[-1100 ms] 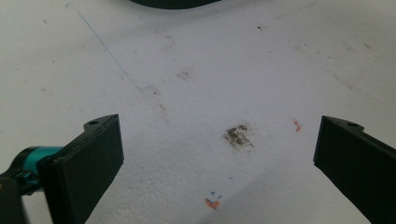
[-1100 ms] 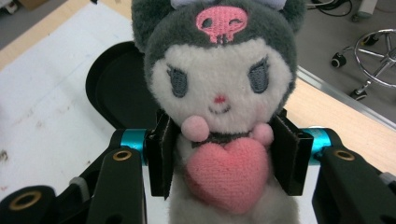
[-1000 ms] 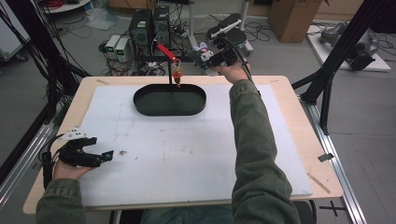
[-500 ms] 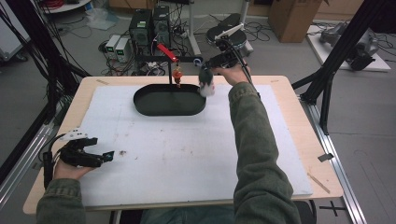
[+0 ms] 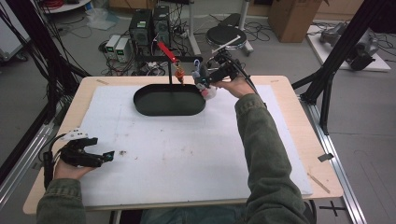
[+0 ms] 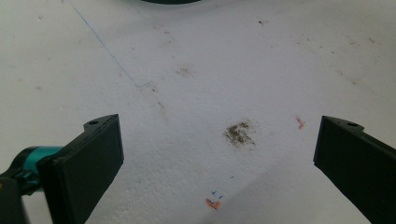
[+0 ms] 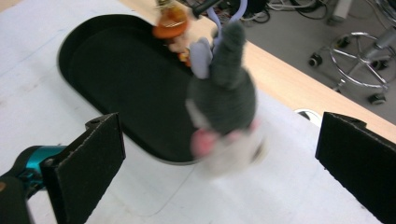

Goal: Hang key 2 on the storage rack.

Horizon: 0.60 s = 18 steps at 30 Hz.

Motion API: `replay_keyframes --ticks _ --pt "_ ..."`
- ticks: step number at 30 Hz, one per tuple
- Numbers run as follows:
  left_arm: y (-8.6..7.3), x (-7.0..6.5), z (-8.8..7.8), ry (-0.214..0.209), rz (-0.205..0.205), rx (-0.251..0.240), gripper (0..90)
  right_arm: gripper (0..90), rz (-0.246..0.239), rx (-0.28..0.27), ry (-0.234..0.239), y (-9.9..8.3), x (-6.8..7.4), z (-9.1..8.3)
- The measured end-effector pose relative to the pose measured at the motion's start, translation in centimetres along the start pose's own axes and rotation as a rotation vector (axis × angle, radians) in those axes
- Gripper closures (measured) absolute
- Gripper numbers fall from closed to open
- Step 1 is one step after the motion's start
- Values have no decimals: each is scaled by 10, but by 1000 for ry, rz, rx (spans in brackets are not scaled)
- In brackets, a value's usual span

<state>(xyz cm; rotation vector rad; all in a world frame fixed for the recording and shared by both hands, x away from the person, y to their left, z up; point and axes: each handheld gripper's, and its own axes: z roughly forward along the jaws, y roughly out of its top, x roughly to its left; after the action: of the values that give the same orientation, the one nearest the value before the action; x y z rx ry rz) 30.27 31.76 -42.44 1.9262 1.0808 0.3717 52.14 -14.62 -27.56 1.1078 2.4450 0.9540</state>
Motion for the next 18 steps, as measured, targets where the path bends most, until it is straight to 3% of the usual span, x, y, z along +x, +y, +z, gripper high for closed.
replay_keyframes --ticks 9,15,18 --pt "0 1 -1 2 5 3 20 5 -61 7 35 -10 17 -3" --pt "0 1 -1 2 -2 -2 20 6 -60 -14 41 -19 21 -7" --pt "0 1 -1 2 -1 -1 20 6 -55 8 46 -25 21 -8"
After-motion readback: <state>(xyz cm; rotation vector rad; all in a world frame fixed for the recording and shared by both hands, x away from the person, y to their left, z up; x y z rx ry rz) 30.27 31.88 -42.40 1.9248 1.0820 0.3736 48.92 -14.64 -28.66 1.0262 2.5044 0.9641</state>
